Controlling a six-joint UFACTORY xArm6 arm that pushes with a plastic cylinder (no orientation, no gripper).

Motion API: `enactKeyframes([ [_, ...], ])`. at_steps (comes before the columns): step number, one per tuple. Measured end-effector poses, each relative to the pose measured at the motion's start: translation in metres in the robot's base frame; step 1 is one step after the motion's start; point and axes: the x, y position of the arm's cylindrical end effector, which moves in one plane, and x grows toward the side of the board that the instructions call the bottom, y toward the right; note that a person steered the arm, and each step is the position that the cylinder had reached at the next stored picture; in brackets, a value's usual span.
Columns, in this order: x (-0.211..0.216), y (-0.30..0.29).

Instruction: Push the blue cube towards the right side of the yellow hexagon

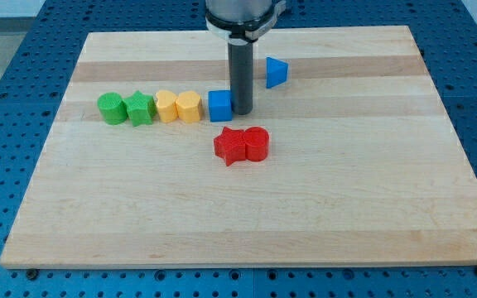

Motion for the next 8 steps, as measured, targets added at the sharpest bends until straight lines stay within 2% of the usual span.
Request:
enactKeyframes([
  [5, 0.000, 0.001],
  [7, 0.005, 0.067],
  [8, 0.028, 0.095],
])
